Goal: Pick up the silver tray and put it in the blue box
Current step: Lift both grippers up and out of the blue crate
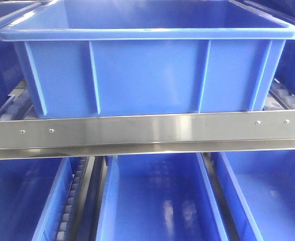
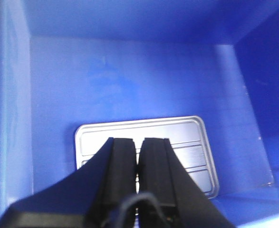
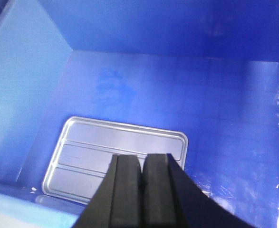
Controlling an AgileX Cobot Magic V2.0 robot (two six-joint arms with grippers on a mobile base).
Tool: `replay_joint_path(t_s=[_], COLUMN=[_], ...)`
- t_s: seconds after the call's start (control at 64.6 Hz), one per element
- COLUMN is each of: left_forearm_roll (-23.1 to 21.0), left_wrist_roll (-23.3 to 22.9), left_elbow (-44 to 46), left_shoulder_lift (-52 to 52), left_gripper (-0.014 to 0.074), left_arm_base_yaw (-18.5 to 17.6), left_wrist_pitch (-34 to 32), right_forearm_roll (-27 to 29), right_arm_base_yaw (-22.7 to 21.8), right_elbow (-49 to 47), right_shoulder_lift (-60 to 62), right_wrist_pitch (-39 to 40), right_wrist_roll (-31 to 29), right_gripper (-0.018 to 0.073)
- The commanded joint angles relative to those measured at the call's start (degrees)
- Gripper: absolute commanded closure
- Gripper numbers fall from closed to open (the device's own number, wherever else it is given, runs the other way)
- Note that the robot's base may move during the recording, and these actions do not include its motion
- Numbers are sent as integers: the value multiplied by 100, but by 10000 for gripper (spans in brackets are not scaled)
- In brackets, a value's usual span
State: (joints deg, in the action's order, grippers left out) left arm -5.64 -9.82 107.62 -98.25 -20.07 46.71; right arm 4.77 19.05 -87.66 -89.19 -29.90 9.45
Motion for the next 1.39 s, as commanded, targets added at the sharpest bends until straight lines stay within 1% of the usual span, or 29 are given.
replay_joint_path(t_s=[0.0, 0.046, 0.139, 0.232, 0.341, 0.465, 0.558, 0.666, 0.728, 0.79, 0.867, 1.007, 1.069, 1.208, 1.378], left_forearm_roll=[-80, -80, -80, -95, -95, -95, -69, 137, 383, 617, 773, 790, 790, 790, 790], left_wrist_roll=[141, 245, 245, 245, 245, 245, 245, 245, 245, 245, 245, 245, 245, 245, 245], left_elbow=[78, -107, -691, -1624, -2708, -4000, -5055, -6157, -6829, -7370, -7944, -8618, -8800, -8938, -8938], left_shoulder_lift=[453, 577, 893, 1419, 2115, 3006, 3765, 4617, 5132, 5767, 6492, 7844, 8233, 8709, 8720], left_gripper=[601, 601, 601, 601, 601, 601, 601, 601, 601, 601, 602, 603, 603, 603, 603], left_arm_base_yaw=[-73, -115, -177, -177, -177, -177, -177, -177, -177, -177, -177, -177, -177, -177, -177], left_wrist_pitch=[-496, -671, -1174, -1825, -2622, -3518, -4181, -4671, -4917, -5043, -5041, -5041, -5028, -5029, -5058], right_forearm_roll=[16, 16, -89, -407, -809, -871, -871, -871, -871, -873, -873, -873, -873, -873, -873], right_arm_base_yaw=[-5, -5, -5, -5, -5, -5, -5, -5, -5, -5, -5, -5, -5, -5, -5], right_elbow=[398, 770, 1415, 1965, 2523, 3110, 3726, 4519, 5002, 5487, 5954, 6519, 6625, 6666, 6666], right_shoulder_lift=[665, 896, 1308, 1681, 2100, 2654, 3132, 3745, 4165, 4581, 5108, 5891, 6094, 6193, 6193], right_wrist_pitch=[1057, 1337, 1758, 2041, 2154, 2229, 2605, 3298, 3667, 3936, 4005, 4005, 4005, 4053, 4032], right_wrist_roll=[-89, -89, -89, -89, -89, -89, -89, -89, -89, -89, -89, -89, -89, -89, -89], right_gripper=[503, 503, 503, 503, 503, 503, 503, 503, 503, 503, 503, 503, 503, 503, 503])
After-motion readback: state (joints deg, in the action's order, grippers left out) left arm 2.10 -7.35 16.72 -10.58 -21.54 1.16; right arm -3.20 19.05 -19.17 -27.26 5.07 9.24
